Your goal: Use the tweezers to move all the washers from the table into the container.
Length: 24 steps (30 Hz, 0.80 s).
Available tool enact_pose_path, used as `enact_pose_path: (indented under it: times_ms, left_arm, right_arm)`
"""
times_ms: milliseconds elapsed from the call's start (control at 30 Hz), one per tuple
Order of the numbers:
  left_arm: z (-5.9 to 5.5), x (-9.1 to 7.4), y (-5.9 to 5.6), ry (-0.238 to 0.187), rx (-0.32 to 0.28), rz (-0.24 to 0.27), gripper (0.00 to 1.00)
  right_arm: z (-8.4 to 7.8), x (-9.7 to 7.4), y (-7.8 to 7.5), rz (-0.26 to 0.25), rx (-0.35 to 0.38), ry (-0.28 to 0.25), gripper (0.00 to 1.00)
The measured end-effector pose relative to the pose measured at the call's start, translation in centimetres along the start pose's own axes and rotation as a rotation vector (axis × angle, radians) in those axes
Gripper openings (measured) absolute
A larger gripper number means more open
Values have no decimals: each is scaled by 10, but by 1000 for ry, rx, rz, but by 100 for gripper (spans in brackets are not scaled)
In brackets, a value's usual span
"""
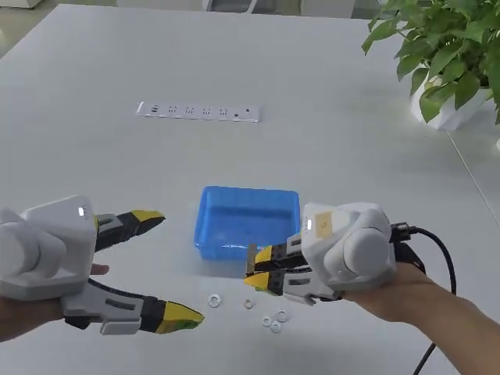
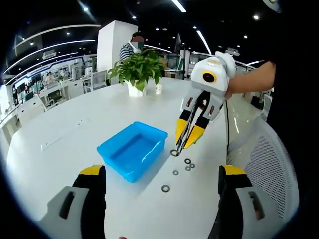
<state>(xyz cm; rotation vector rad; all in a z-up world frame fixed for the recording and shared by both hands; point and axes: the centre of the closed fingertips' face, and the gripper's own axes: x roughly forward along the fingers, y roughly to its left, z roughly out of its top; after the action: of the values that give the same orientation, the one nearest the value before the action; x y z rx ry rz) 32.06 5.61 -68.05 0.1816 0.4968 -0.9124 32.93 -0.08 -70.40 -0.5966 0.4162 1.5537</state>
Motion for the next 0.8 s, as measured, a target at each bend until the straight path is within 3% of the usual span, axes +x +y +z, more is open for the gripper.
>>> enact_pose_path:
  times_ms: [233, 800]
  left_arm:
    - [-2, -1, 0, 3, 7, 5, 99]
    - [-1, -4, 3, -13, 1, 26, 99]
  right_arm:
    - [8, -4, -16, -12, -16, -12, 7]
    - [0, -3, -58, -48, -3, -7, 7]
